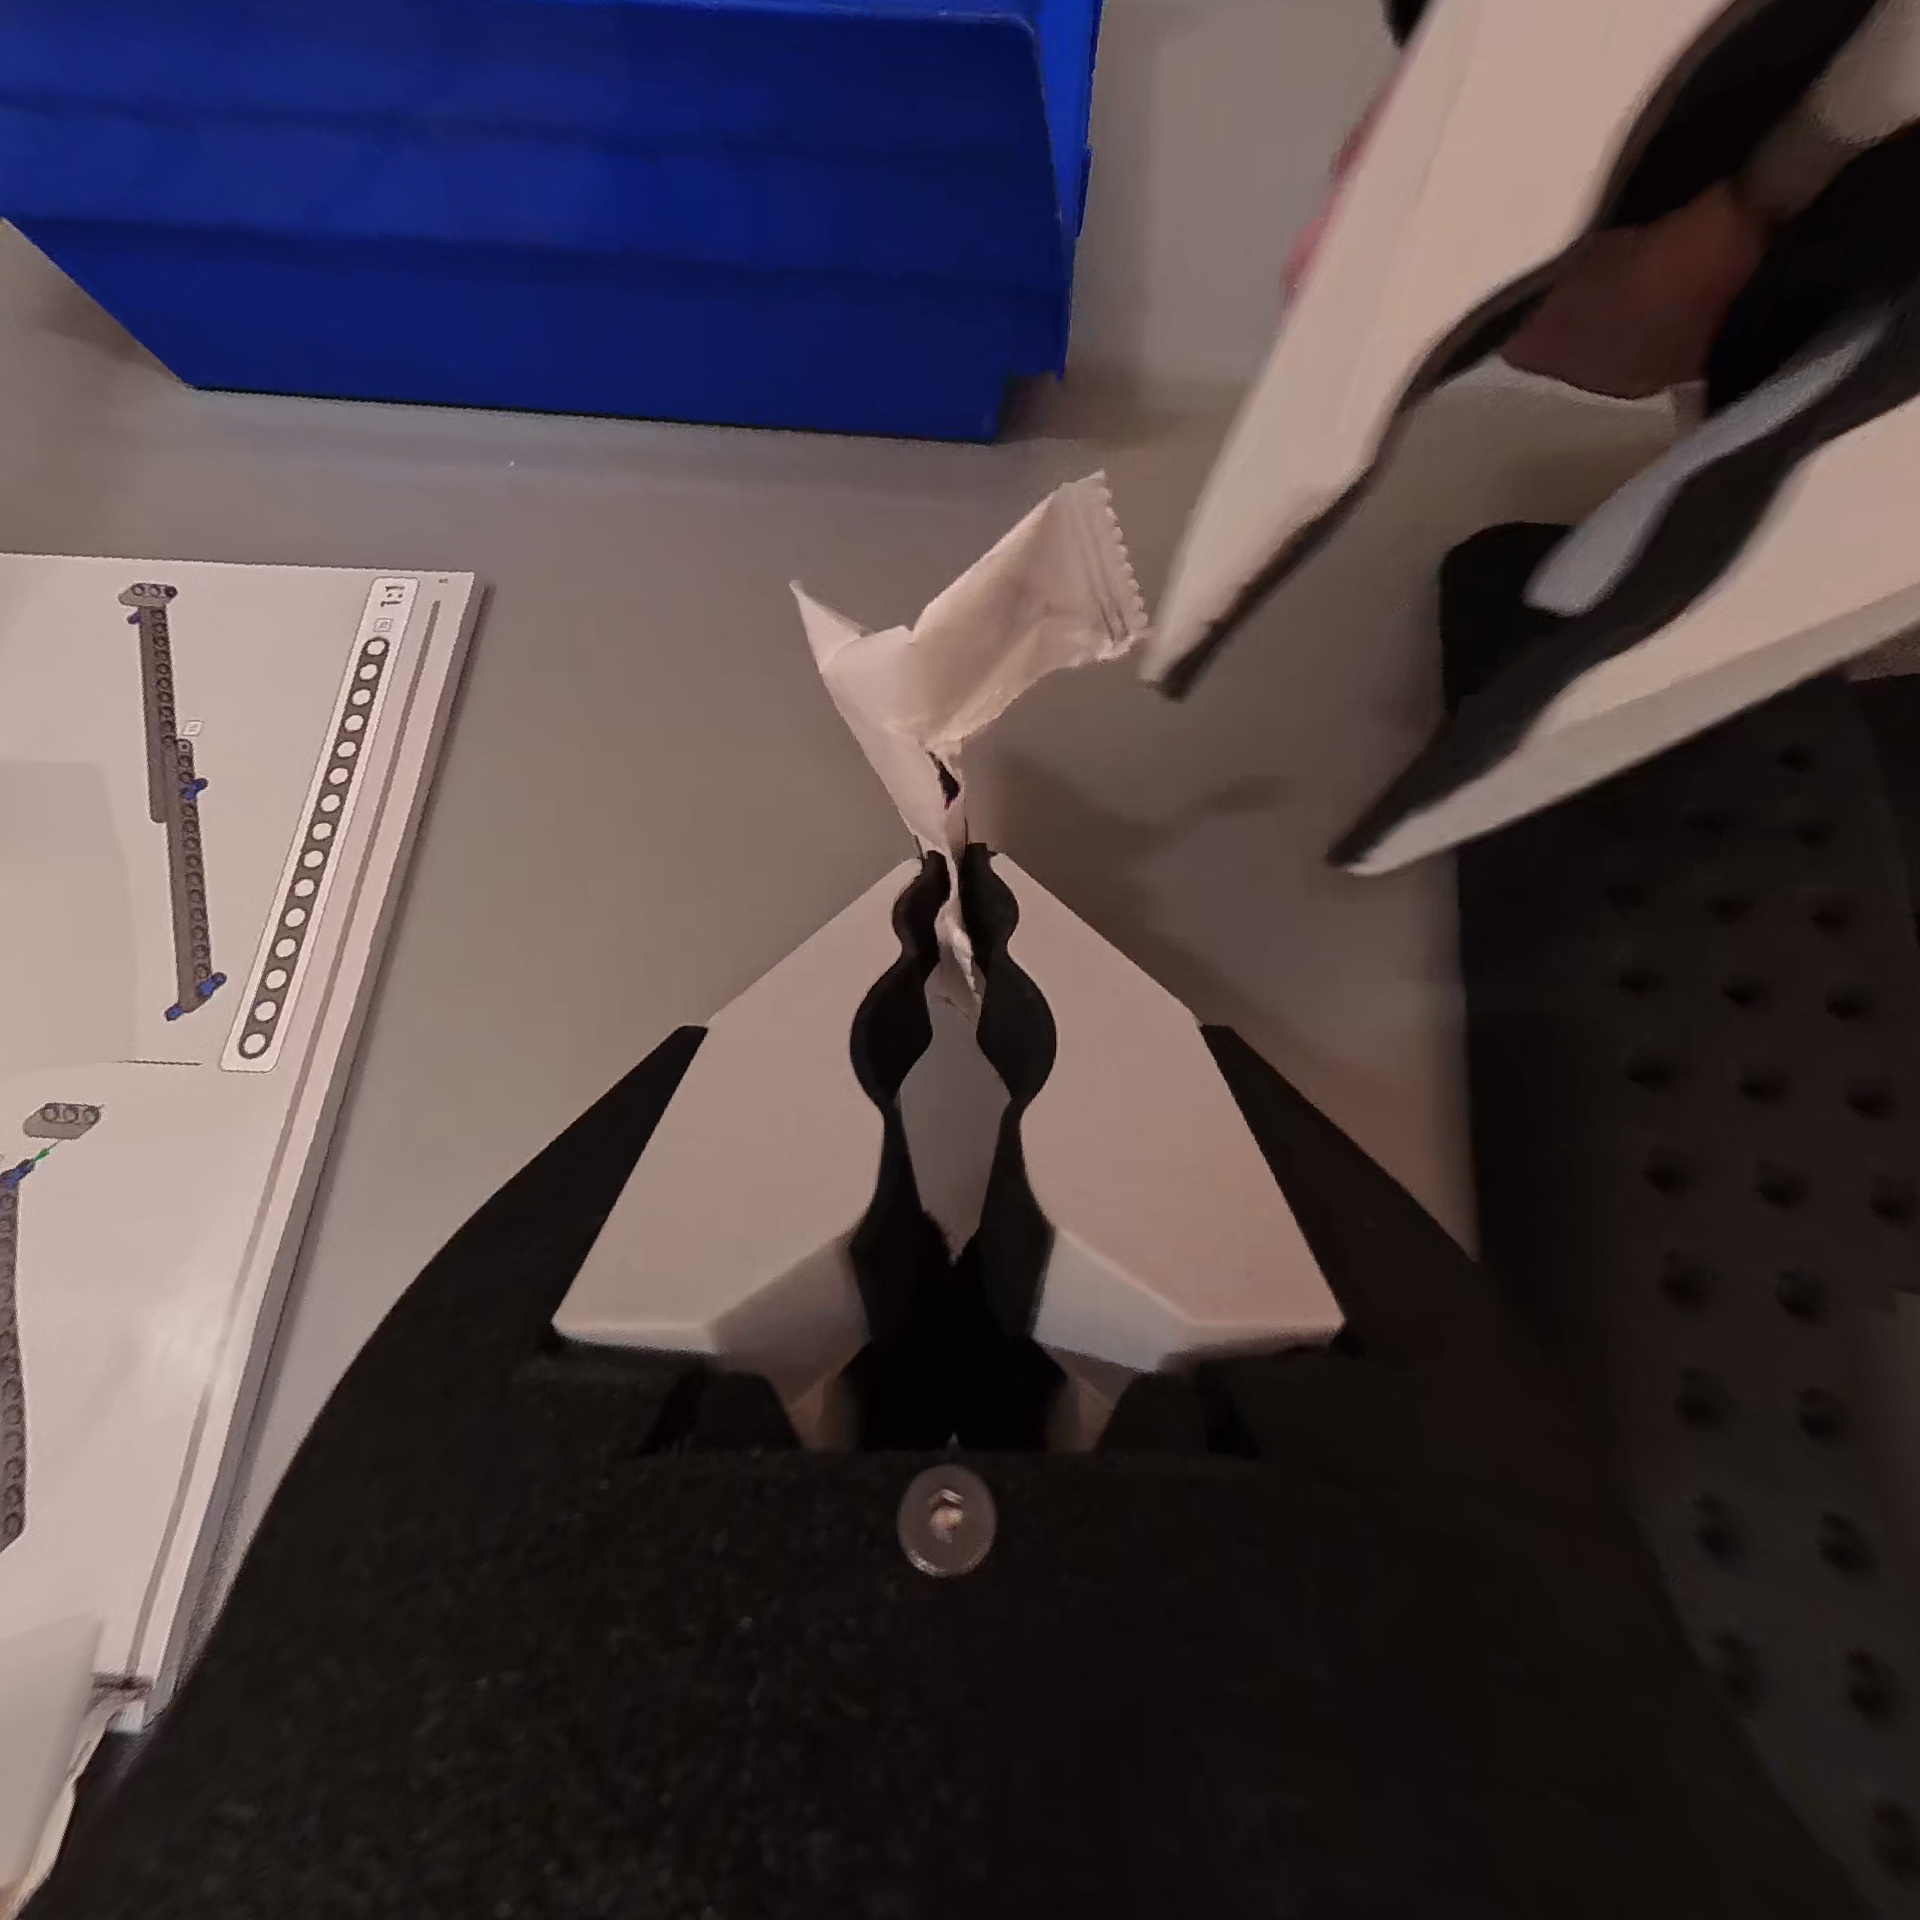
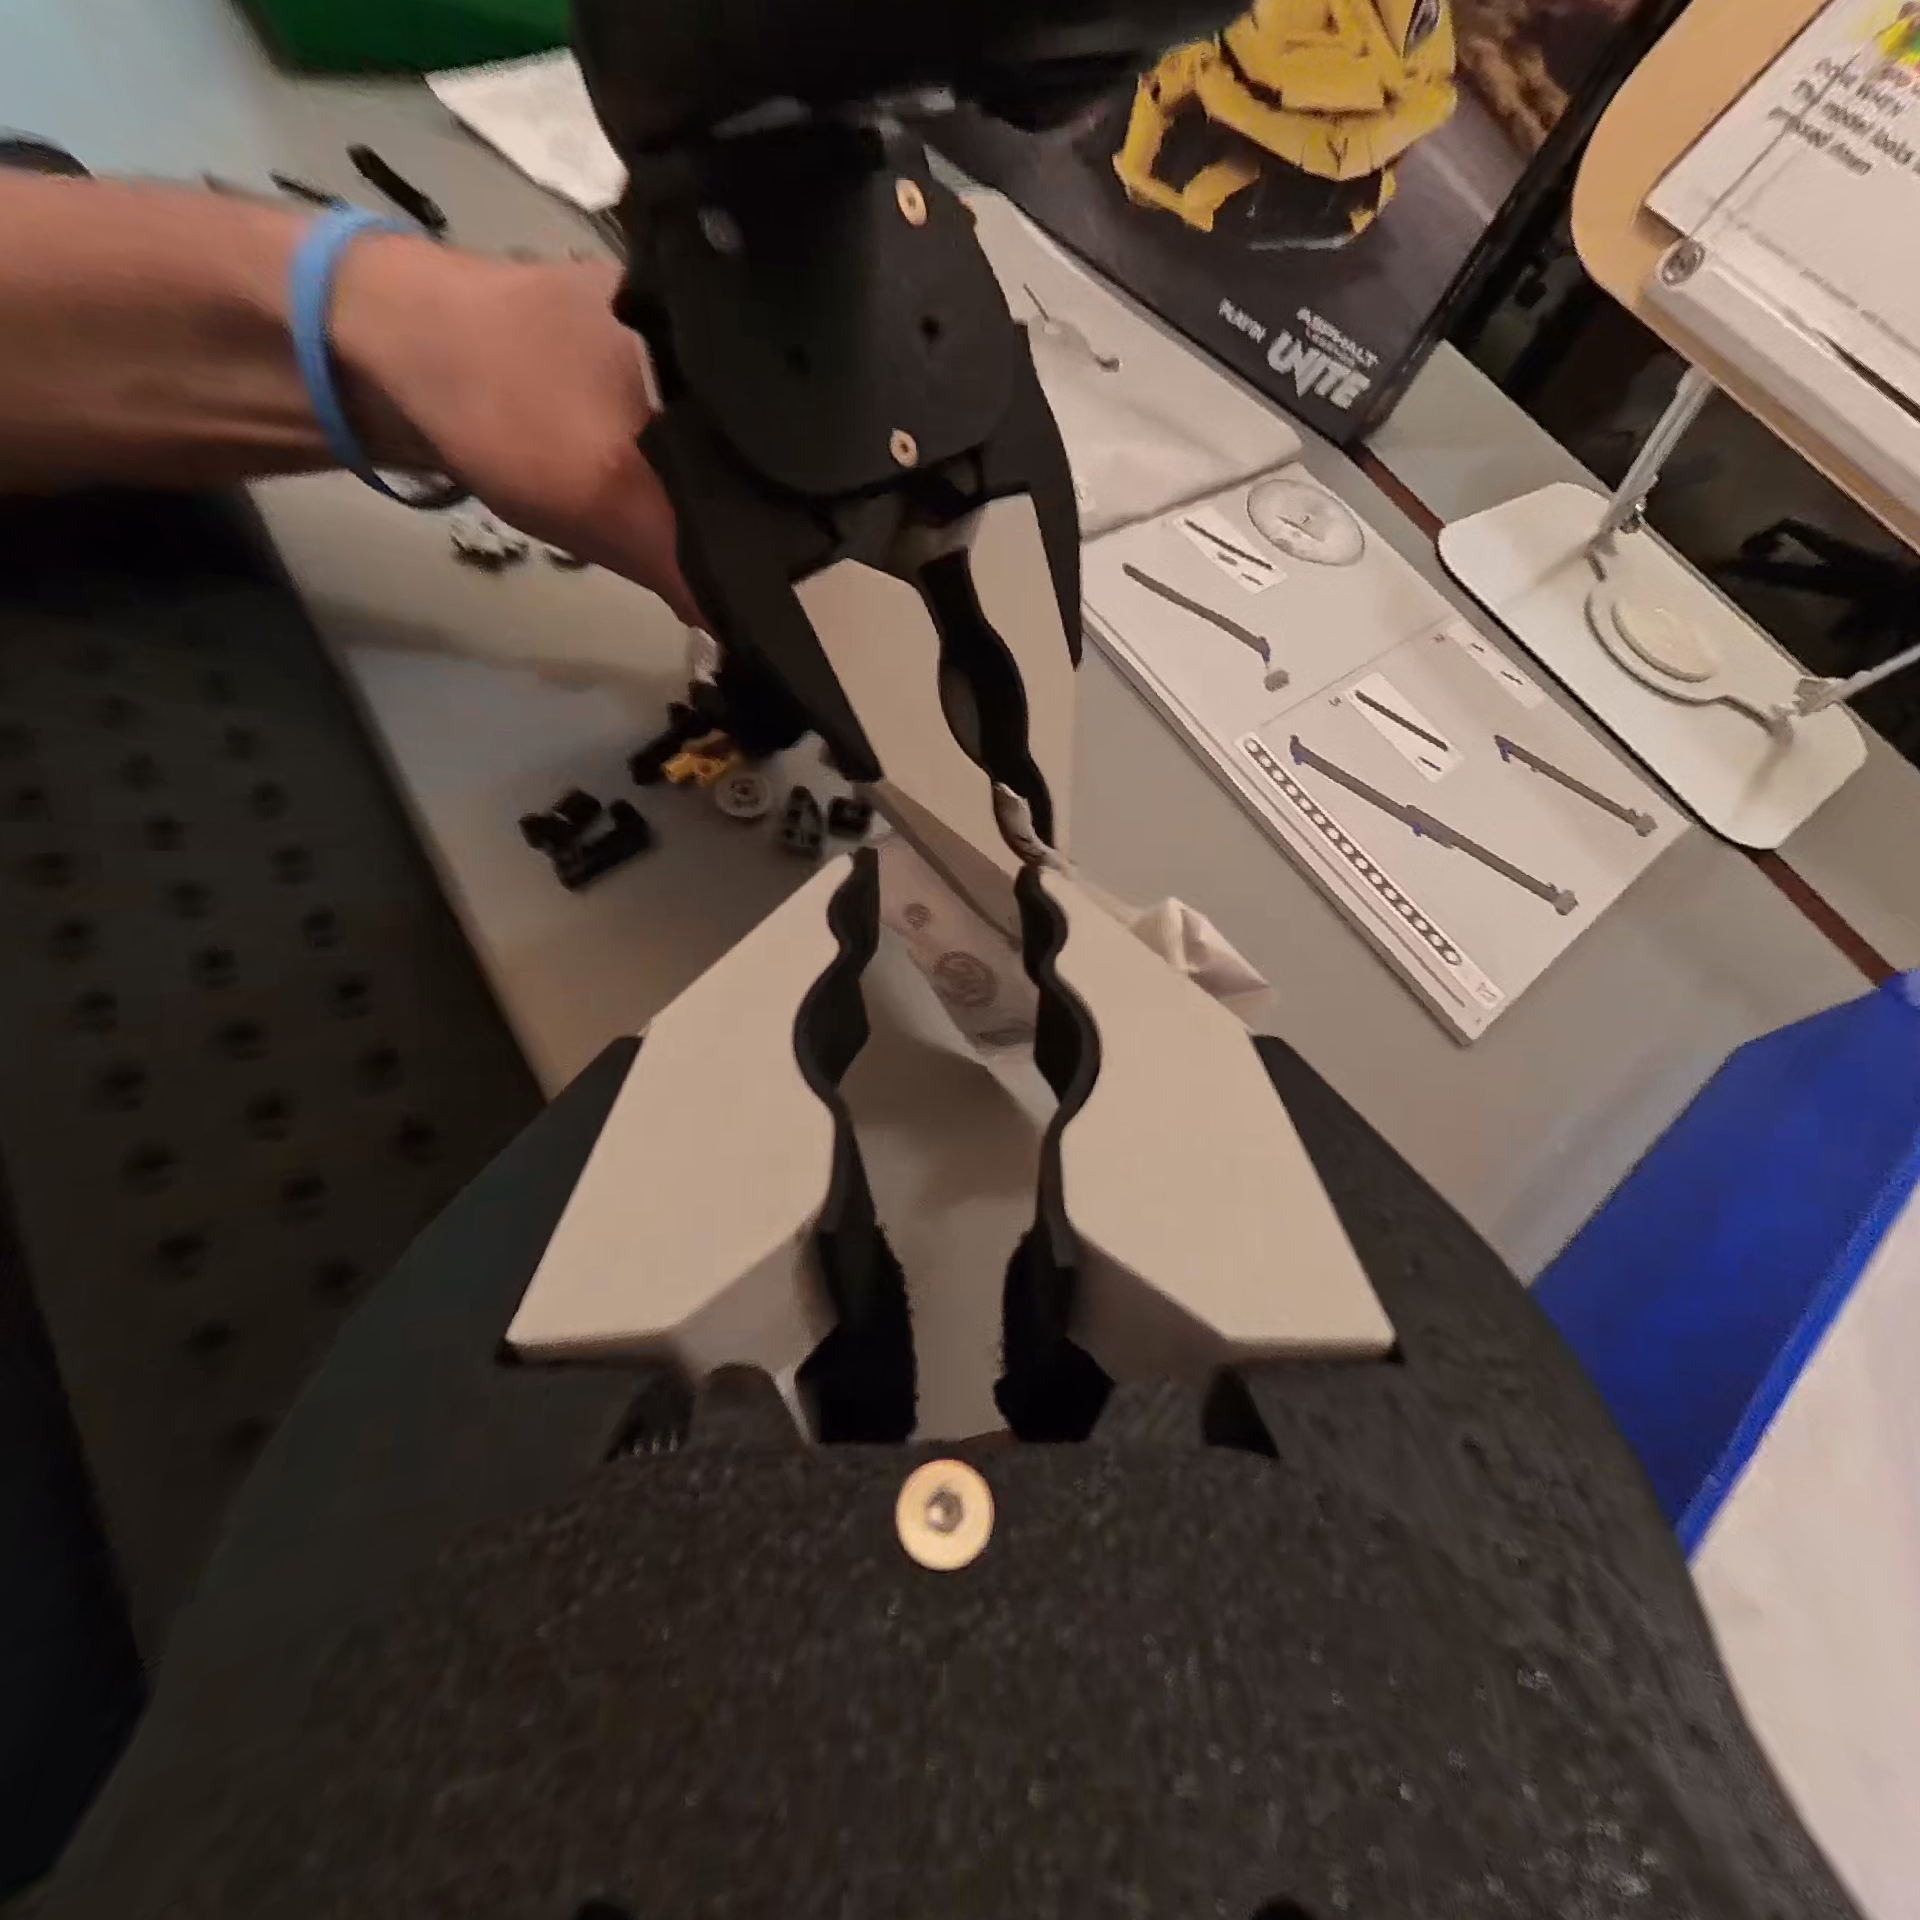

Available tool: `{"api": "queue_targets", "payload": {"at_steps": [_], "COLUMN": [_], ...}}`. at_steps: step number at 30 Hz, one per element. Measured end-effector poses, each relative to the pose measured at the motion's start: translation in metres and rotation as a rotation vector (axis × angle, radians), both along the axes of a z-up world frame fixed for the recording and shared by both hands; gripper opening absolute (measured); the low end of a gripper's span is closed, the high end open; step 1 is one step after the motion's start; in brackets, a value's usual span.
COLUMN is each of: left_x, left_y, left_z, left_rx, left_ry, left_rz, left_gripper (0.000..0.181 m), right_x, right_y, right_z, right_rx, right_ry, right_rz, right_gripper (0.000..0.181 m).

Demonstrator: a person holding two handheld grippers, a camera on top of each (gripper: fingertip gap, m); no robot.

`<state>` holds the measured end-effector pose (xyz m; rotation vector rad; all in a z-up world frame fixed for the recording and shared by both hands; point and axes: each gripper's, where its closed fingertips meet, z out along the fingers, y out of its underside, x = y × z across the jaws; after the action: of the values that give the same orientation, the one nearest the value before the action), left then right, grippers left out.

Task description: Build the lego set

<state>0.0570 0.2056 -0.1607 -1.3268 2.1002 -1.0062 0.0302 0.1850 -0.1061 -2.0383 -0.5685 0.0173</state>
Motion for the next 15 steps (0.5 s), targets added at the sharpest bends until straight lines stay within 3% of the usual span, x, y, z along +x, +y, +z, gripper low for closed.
{"api": "queue_targets", "payload": {"at_steps": [8,15], "left_x": [-0.003,-0.011], "left_y": [-0.009,-0.019], "left_z": [0.001,0.005], "left_rx": [0.118,0.229], "left_ry": [-0.032,-0.047], "left_rz": [-0.07,-0.217], "left_gripper": [0.0,0.0], "right_x": [0.014,0.018], "right_y": [0.008,0.003], "right_z": [-0.042,-0.039], "right_rx": [-0.173,-0.19], "right_ry": [-0.24,-0.57], "right_rz": [0.039,0.188], "right_gripper": [0.033,0.029]}}
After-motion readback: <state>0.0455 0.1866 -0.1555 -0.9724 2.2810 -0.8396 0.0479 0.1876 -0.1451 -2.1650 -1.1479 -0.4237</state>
